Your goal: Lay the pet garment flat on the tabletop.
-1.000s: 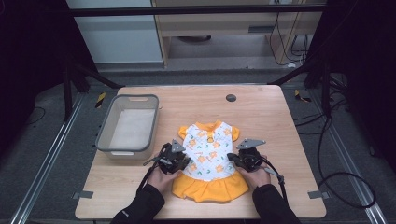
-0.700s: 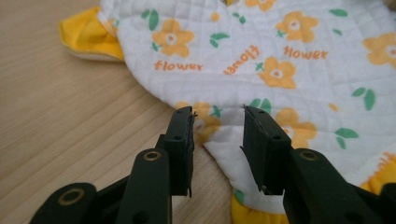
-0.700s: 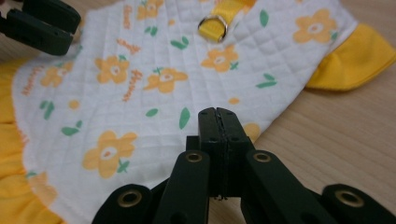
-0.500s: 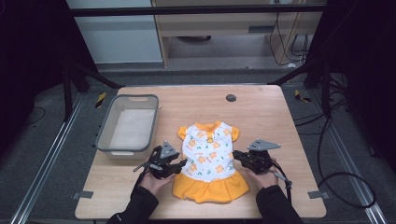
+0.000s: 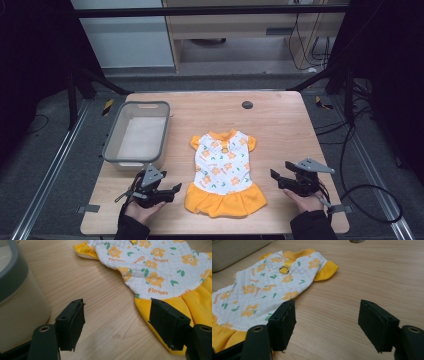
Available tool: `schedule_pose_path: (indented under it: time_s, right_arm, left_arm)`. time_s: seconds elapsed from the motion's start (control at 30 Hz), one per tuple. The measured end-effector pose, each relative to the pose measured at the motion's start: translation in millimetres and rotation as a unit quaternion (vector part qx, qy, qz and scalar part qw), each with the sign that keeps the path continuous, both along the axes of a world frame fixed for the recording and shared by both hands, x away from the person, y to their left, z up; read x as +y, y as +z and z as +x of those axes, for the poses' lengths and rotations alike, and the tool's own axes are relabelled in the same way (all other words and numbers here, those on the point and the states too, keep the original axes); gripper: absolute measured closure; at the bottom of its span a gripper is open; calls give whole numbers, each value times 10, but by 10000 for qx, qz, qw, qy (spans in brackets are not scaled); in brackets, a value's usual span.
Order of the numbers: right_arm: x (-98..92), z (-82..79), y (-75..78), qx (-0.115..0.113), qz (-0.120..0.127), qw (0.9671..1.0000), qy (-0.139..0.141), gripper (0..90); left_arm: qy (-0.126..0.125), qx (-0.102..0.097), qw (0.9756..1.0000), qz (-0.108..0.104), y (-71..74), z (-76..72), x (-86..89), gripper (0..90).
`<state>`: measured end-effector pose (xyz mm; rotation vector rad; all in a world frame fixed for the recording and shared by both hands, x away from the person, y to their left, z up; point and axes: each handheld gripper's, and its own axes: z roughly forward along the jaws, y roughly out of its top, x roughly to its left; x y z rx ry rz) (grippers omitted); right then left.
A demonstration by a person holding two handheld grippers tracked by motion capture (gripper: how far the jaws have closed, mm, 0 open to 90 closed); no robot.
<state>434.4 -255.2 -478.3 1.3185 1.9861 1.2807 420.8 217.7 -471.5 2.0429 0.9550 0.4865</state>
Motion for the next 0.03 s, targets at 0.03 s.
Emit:
schedule_pose_path:
  time_s: [0.03]
  right_arm:
    - [-20, -14, -5, 1, -13, 10000, -33, 277]
  left_arm:
    - [43, -1, 10000, -15, -7, -24, 46, 254]
